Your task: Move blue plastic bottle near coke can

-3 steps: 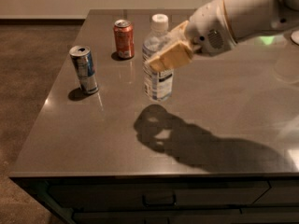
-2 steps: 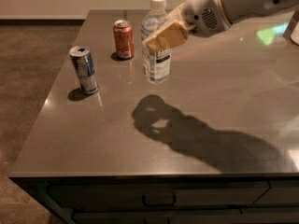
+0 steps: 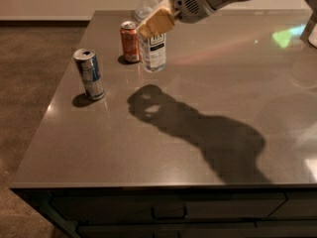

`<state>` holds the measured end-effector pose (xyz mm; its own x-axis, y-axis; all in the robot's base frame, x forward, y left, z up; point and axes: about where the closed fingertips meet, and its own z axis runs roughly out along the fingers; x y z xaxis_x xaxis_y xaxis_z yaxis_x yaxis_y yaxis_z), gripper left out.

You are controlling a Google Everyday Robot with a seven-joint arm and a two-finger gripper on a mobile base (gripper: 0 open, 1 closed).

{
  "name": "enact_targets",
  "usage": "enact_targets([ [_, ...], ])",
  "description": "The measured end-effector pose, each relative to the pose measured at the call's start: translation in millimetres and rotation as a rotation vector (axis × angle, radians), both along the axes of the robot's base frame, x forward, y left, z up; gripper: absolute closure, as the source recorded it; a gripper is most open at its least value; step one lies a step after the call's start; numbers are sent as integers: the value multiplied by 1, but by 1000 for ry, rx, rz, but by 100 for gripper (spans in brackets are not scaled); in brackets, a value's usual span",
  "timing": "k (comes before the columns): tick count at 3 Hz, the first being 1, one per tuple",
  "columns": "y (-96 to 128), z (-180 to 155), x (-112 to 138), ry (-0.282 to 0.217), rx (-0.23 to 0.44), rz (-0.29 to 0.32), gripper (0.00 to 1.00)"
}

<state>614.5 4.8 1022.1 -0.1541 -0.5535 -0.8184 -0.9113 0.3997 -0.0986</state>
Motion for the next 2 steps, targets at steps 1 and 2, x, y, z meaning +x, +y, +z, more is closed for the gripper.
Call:
enact_targets([
  [1, 18, -13, 26, 19, -15, -6, 100],
  [2, 25, -22, 55, 37, -16, -33, 100],
])
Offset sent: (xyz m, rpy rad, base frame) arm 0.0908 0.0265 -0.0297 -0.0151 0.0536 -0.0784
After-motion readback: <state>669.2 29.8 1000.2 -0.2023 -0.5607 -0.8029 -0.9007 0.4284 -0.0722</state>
